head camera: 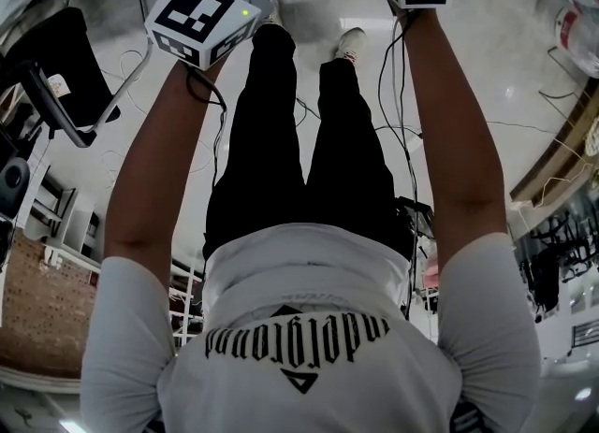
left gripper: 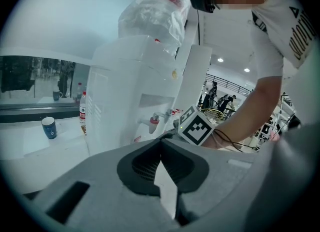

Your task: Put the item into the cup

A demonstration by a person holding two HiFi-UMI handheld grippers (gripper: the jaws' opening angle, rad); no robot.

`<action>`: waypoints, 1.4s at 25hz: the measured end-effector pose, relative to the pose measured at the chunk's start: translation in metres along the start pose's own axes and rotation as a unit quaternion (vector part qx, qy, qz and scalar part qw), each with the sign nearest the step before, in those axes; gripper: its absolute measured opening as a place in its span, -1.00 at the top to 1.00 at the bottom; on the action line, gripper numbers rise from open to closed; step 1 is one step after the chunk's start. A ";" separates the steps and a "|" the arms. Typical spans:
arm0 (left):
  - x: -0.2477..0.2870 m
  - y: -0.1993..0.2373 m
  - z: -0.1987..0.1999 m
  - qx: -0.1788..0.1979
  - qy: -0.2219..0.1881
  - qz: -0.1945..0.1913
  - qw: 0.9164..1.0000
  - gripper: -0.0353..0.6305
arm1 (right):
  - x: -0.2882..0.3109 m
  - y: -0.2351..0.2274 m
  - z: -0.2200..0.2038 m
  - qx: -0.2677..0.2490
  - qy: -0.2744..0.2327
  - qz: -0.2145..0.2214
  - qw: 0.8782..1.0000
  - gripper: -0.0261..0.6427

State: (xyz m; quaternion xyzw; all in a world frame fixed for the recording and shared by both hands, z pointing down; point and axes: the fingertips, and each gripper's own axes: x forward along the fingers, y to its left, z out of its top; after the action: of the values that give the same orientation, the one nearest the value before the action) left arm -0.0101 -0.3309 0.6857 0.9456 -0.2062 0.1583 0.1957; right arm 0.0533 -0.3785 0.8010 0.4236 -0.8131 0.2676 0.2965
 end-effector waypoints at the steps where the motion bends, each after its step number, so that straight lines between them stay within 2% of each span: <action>1: 0.000 0.000 -0.001 -0.002 0.000 0.000 1.000 0.85 | 0.001 -0.001 0.000 0.001 0.001 -0.002 1.000 0.70; 11: -0.006 0.006 0.000 -0.005 -0.004 0.005 1.000 0.85 | 0.002 -0.002 0.001 0.010 -0.004 -0.013 1.000 0.56; 17: -0.010 -0.001 0.007 -0.005 -0.010 0.004 1.000 0.85 | -0.015 -0.002 0.001 0.004 -0.007 -0.031 0.999 0.56; 27: -0.037 -0.037 0.033 -0.002 -0.019 0.007 1.000 0.85 | -0.085 0.027 0.016 -0.007 -0.020 -0.013 1.000 0.56; 35: -0.076 -0.071 0.047 -0.002 -0.010 0.023 1.000 0.85 | -0.170 0.067 0.039 -0.024 -0.059 0.002 0.998 0.64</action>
State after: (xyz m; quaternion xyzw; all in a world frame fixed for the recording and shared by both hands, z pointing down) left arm -0.0333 -0.2673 0.5945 0.9417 -0.2304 0.1534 0.1915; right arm 0.0656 -0.2813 0.6414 0.4293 -0.8363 0.2233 0.2576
